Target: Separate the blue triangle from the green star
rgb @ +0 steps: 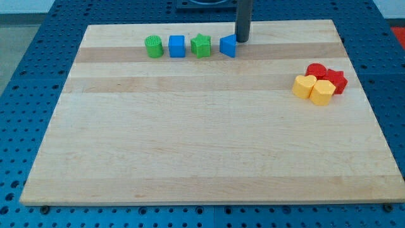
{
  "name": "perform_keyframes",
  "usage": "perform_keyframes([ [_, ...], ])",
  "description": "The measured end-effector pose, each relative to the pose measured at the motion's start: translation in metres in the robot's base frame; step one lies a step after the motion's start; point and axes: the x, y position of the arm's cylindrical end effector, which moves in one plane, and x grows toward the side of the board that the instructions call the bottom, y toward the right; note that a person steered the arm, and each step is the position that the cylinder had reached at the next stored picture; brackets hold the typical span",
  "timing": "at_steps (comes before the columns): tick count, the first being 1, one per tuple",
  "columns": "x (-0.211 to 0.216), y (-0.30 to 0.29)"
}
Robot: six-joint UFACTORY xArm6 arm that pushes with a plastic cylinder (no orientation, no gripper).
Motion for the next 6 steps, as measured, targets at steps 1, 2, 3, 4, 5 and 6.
perform_keyframes([
  [1, 0.020, -0.003],
  [2, 0.029, -0.032],
  [3, 0.014, -0.059],
  [4, -0.022, -0.062],
  [5, -0.018, -0.080],
  [6, 0.009, -0.085],
])
